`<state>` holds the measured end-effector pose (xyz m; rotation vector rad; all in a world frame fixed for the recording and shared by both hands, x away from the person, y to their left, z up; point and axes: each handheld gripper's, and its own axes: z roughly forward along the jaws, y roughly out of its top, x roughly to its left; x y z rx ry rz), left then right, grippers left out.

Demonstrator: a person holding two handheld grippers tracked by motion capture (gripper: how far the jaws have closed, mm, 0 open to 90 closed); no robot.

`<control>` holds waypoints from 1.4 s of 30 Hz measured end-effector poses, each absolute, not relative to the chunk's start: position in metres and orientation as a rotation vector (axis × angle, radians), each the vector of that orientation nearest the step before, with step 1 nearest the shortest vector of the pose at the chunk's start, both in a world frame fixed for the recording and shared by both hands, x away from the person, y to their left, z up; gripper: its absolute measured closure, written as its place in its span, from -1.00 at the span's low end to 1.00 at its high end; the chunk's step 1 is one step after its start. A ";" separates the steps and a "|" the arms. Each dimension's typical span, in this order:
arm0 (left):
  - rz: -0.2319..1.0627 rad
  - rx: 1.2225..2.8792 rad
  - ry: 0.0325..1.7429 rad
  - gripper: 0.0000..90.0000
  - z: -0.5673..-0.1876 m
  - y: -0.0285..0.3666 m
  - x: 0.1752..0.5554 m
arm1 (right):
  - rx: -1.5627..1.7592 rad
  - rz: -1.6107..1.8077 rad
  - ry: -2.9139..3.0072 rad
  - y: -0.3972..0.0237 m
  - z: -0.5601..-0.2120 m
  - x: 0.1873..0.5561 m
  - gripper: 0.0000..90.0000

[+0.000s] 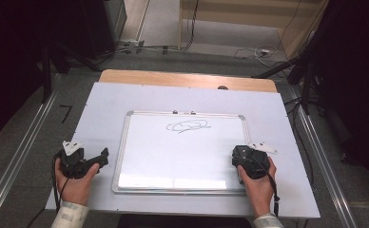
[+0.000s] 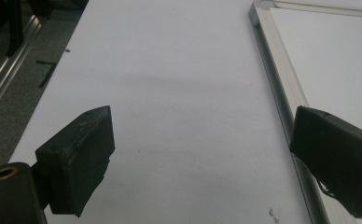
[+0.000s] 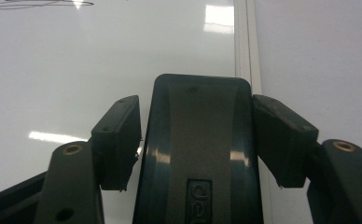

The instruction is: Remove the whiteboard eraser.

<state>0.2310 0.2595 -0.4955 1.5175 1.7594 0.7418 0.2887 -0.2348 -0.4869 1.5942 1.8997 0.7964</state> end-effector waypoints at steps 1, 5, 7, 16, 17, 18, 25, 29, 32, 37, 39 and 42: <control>0.741 1.520 1.759 -0.84 -0.495 0.260 0.231 | 1.602 0.785 1.891 -0.234 -0.488 0.289 -0.20; 0.741 1.520 1.759 -0.84 -0.496 0.260 0.231 | 1.624 0.780 1.878 -0.234 -0.490 0.289 -0.20; 0.741 1.520 1.759 -0.84 -0.496 0.260 0.231 | 1.638 0.780 1.875 -0.234 -0.490 0.289 -0.19; 0.740 1.522 1.759 -0.84 -0.495 0.259 0.231 | 1.639 0.768 1.889 -0.232 -0.491 0.290 -0.19; 0.740 1.523 1.758 -0.84 -0.495 0.259 0.231 | 1.630 0.758 1.893 -0.231 -0.491 0.290 -0.20; 0.740 1.521 1.758 -0.84 -0.495 0.259 0.231 | 1.618 0.745 1.891 -0.230 -0.492 0.290 -0.20; 0.740 1.523 1.757 -0.84 -0.495 0.259 0.231 | 1.607 0.728 1.872 -0.227 -0.493 0.289 -0.15; 0.741 1.519 1.756 -0.84 -0.495 0.260 0.231 | 1.603 0.747 1.877 -0.228 -0.492 0.289 -0.14; 0.739 1.518 1.759 -0.84 -0.495 0.260 0.231 | 1.595 0.756 1.884 -0.228 -0.491 0.288 -0.14; 0.737 1.518 1.757 -0.84 -0.495 0.260 0.231 | 1.579 0.765 1.891 -0.229 -0.490 0.289 -0.14; 0.736 1.517 1.756 -0.84 -0.495 0.260 0.231 | 1.574 0.771 1.882 -0.230 -0.488 0.288 -0.14; 0.736 1.518 1.756 -0.84 -0.495 0.260 0.231 | 1.576 0.780 1.880 -0.231 -0.487 0.288 -0.14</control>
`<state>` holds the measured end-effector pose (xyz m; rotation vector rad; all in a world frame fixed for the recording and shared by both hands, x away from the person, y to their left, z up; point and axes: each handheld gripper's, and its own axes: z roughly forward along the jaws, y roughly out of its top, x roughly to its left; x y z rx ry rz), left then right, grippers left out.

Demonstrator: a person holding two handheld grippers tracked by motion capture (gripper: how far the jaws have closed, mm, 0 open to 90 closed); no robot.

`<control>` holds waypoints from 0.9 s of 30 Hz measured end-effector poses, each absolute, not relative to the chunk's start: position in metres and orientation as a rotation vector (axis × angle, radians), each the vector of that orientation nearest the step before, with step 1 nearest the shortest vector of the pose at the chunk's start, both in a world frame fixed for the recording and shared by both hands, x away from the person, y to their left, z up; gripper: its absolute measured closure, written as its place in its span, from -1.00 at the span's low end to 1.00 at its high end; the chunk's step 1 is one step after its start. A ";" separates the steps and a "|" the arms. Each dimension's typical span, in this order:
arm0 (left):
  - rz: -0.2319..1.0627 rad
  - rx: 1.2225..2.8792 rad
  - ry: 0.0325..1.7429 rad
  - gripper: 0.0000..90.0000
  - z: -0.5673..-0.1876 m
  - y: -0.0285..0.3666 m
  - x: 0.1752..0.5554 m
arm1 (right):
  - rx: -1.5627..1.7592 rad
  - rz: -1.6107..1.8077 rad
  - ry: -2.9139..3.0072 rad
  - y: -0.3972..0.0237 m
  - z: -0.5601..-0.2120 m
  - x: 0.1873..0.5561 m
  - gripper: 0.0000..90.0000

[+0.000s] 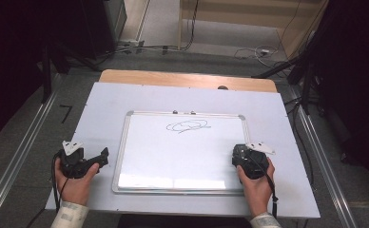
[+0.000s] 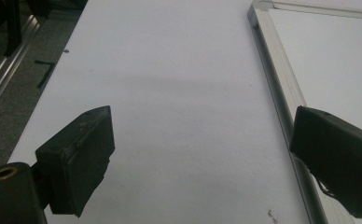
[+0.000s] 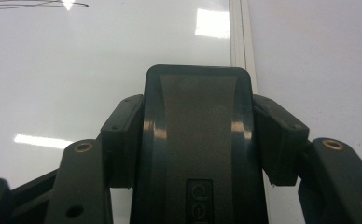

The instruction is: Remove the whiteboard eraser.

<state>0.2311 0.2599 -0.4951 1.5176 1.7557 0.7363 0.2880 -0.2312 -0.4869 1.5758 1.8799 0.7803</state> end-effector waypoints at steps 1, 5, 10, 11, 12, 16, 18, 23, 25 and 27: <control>0.736 1.519 1.755 -0.84 -0.495 0.260 0.231 | 1.580 0.786 1.879 -0.232 -0.486 0.288 -0.14; 0.736 1.518 1.755 -0.84 -0.495 0.260 0.231 | 1.569 0.825 1.872 -0.233 -0.479 0.286 -0.14; 0.737 1.517 1.759 -0.84 -0.496 0.260 0.231 | 1.576 0.865 1.869 -0.235 -0.472 0.287 -0.14; 0.737 1.512 1.760 -0.84 -0.496 0.260 0.231 | 1.576 0.869 1.872 -0.236 -0.471 0.288 -0.14; 0.736 1.511 1.761 -0.84 -0.496 0.260 0.231 | 1.573 0.878 1.873 -0.235 -0.469 0.289 -0.14; 0.737 1.508 1.766 -0.84 -0.496 0.261 0.231 | 1.562 0.895 1.890 -0.232 -0.466 0.292 -0.14; 0.738 1.508 1.767 -0.84 -0.496 0.261 0.231 | 1.551 0.893 1.901 -0.229 -0.466 0.294 -0.14; 0.738 1.501 1.766 -0.84 -0.495 0.263 0.230 | 1.529 0.903 1.923 -0.221 -0.465 0.299 -0.14; 0.737 1.501 1.766 -0.84 -0.495 0.262 0.229 | 1.523 0.905 1.930 -0.218 -0.465 0.302 -0.14; 0.739 1.501 1.766 -0.84 -0.496 0.262 0.230 | 1.518 0.906 1.938 -0.215 -0.465 0.304 -0.14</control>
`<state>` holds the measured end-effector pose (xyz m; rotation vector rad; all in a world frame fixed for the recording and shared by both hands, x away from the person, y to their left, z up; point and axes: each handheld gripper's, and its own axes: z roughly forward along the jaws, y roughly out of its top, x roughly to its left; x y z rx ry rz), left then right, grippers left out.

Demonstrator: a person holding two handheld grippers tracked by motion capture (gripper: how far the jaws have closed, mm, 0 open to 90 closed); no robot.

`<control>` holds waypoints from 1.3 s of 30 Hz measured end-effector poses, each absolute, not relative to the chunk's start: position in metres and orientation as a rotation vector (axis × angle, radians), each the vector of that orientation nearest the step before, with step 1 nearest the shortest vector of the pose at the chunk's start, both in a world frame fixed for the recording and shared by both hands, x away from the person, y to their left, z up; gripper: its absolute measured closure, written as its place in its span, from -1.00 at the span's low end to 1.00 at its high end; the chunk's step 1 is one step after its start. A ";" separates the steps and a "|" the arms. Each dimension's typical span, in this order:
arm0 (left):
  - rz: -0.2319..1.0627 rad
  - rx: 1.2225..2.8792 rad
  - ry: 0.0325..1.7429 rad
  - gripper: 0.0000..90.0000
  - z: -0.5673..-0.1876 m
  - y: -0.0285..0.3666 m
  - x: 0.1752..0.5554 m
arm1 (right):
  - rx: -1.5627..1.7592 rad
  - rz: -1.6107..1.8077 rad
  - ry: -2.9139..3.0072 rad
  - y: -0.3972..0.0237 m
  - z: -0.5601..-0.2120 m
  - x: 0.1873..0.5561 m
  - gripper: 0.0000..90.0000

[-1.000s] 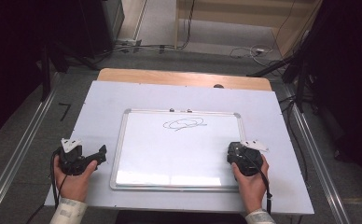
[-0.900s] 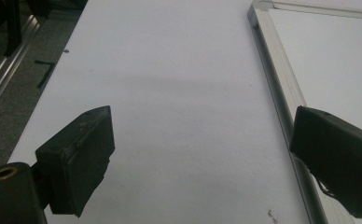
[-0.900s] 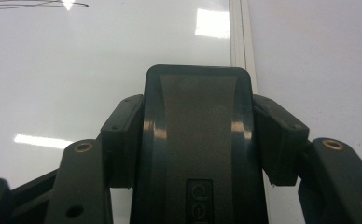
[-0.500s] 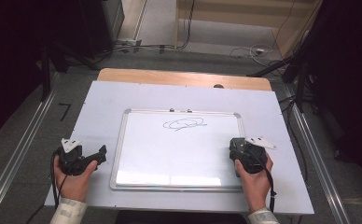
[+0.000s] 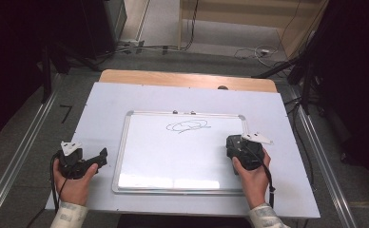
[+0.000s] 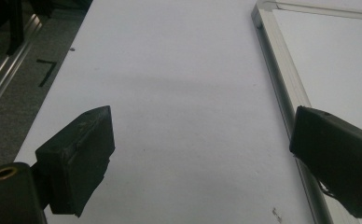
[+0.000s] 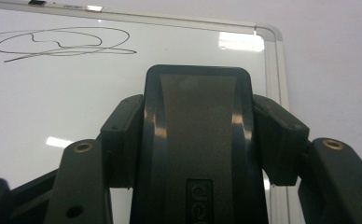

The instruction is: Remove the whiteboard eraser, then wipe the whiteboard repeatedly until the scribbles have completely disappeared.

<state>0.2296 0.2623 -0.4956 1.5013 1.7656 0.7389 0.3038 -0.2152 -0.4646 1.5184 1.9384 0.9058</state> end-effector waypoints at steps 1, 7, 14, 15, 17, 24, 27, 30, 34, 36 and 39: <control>0.738 1.501 1.766 -0.84 -0.496 0.262 0.230 | 1.512 0.905 1.941 -0.214 -0.465 0.305 -0.14; 0.739 1.503 1.763 -0.84 -0.495 0.262 0.229 | 1.498 0.911 1.956 -0.206 -0.463 0.311 -0.14; 0.740 1.507 1.763 -0.84 -0.495 0.262 0.228 | 1.488 0.918 1.973 -0.197 -0.462 0.319 -0.14; 0.740 1.508 1.763 -0.84 -0.495 0.262 0.228 | 1.482 0.915 1.976 -0.196 -0.461 0.321 -0.14; 0.740 1.506 1.762 -0.84 -0.495 0.262 0.228 | 1.474 0.921 1.979 -0.194 -0.461 0.324 -0.14; 0.740 1.506 1.762 -0.84 -0.495 0.263 0.228 | 1.451 0.907 2.009 -0.183 -0.462 0.338 -0.14; 0.741 1.505 1.762 -0.84 -0.495 0.263 0.228 | 1.437 0.909 2.015 -0.178 -0.460 0.344 -0.14; 0.739 1.508 1.762 -0.84 -0.495 0.263 0.228 | 1.427 0.907 2.021 -0.174 -0.458 0.350 -0.14; 0.739 1.507 1.761 -0.84 -0.495 0.263 0.228 | 1.433 0.904 2.021 -0.172 -0.458 0.360 -0.14; 0.740 1.505 1.762 -0.84 -0.495 0.263 0.228 | 1.442 0.904 2.021 -0.172 -0.459 0.365 -0.14; 0.740 1.505 1.761 -0.84 -0.495 0.263 0.228 | 1.444 0.886 2.024 -0.171 -0.461 0.373 -0.14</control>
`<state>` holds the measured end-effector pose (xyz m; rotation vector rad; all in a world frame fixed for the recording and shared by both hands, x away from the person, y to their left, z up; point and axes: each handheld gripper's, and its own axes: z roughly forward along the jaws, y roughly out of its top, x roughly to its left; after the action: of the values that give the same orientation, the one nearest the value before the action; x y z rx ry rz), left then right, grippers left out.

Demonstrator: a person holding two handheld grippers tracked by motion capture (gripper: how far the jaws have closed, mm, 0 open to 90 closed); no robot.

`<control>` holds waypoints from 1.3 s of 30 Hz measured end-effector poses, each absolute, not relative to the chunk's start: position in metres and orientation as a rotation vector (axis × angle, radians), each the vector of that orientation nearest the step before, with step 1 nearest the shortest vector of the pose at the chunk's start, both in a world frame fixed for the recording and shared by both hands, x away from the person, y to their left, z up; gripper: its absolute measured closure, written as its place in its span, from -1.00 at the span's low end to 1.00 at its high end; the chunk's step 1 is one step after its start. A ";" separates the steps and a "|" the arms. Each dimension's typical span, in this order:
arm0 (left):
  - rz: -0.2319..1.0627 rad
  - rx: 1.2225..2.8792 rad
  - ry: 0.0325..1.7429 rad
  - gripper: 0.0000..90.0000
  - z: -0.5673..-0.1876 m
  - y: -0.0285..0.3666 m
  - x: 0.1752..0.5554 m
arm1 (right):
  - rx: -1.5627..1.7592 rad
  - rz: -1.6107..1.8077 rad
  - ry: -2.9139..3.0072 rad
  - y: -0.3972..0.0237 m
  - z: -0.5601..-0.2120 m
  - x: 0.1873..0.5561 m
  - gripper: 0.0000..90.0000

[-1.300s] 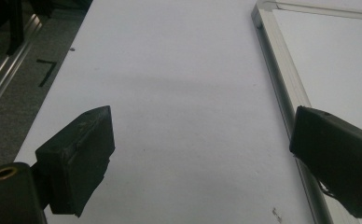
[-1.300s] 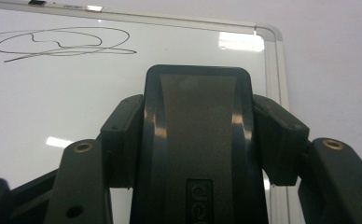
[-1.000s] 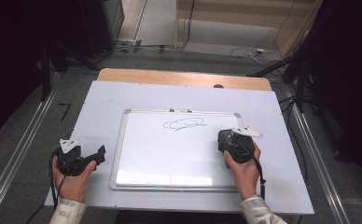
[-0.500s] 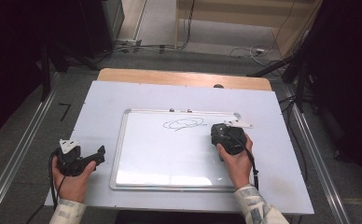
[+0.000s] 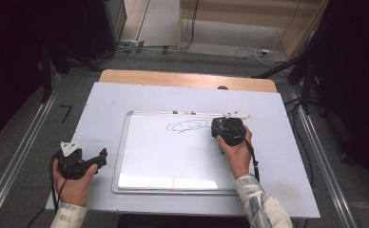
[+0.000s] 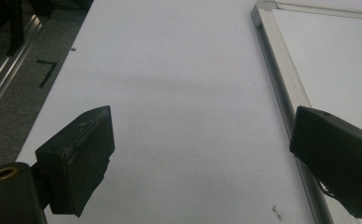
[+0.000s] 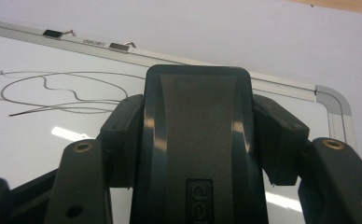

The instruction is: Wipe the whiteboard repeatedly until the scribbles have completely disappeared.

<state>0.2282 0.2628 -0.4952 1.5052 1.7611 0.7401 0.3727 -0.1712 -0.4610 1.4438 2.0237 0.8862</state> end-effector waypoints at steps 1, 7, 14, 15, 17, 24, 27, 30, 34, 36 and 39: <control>0.739 1.507 1.762 -0.84 -0.495 0.263 0.228 | 1.445 0.882 2.028 -0.171 -0.462 0.375 -0.14; 0.739 1.506 1.762 -0.84 -0.495 0.263 0.228 | 1.427 0.862 2.053 -0.166 -0.468 0.387 -0.14; 0.738 1.504 1.763 -0.84 -0.495 0.263 0.228 | 1.425 0.849 2.076 -0.161 -0.475 0.398 -0.14; 0.738 1.505 1.763 -0.84 -0.495 0.264 0.228 | 1.424 0.850 2.080 -0.161 -0.476 0.402 -0.14; 0.737 1.504 1.764 -0.84 -0.495 0.263 0.229 | 1.433 0.850 2.078 -0.160 -0.477 0.405 -0.14; 0.739 1.505 1.764 -0.84 -0.495 0.264 0.228 | 1.465 0.839 2.092 -0.161 -0.486 0.412 -0.14; 0.738 1.506 1.764 -0.84 -0.495 0.264 0.229 | 1.466 0.842 2.087 -0.161 -0.486 0.412 -0.14; 0.739 1.506 1.762 -0.84 -0.495 0.263 0.229 | 1.475 0.850 2.081 -0.161 -0.486 0.412 -0.15; 0.739 1.506 1.761 -0.84 -0.495 0.263 0.228 | 1.475 0.851 2.075 -0.161 -0.486 0.412 -0.15; 0.738 1.506 1.762 -0.84 -0.495 0.263 0.228 | 1.475 0.853 2.072 -0.161 -0.486 0.412 -0.15; 0.738 1.507 1.761 -0.84 -0.495 0.263 0.228 | 1.477 0.853 2.068 -0.161 -0.485 0.412 -0.15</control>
<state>0.2285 0.2634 -0.4954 1.5072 1.7608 0.7384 0.4117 -0.1612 -0.4855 1.4774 2.0677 0.8526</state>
